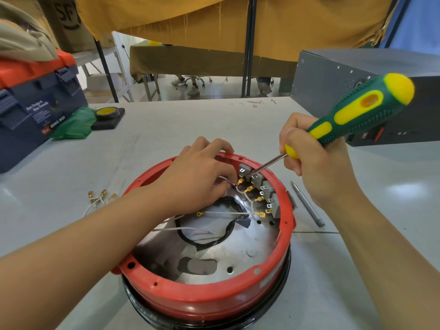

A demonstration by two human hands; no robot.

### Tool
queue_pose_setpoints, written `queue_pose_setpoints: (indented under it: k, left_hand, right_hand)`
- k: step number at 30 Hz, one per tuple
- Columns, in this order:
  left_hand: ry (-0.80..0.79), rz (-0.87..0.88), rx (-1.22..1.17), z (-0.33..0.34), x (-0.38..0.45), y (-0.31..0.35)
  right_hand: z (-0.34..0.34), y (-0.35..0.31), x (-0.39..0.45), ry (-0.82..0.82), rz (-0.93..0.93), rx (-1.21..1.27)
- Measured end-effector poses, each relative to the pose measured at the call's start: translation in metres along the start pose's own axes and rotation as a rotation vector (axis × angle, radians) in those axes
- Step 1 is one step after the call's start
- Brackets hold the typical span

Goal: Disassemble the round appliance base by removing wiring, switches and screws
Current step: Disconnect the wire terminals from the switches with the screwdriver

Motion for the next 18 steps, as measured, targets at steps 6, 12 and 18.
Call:
queue_pose_setpoints:
  k: [6,12,18]
  left_hand:
    - [0.016,0.007,-0.02,0.001,0.001,0.001]
    - [0.026,0.017,-0.058,0.002,0.002,0.0]
    - [0.02,0.018,-0.084,0.002,0.002,0.0]
  right_hand:
    - [0.002,0.003,0.0,0.07,0.083,0.044]
    - [0.015,0.002,-0.007,0.032,0.046,-0.026]
    - [0.004,-0.005,-0.005,0.098,0.038,0.014]
Point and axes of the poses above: each hand's wrist, its own x-axis towards the middle knuckle, its own z-axis out of the palm, y = z × x, the point moved 2 cm from there along x, towards the middle knuckle, and after that the axes turned 13 degrees about -z, right-handed, at the moved point
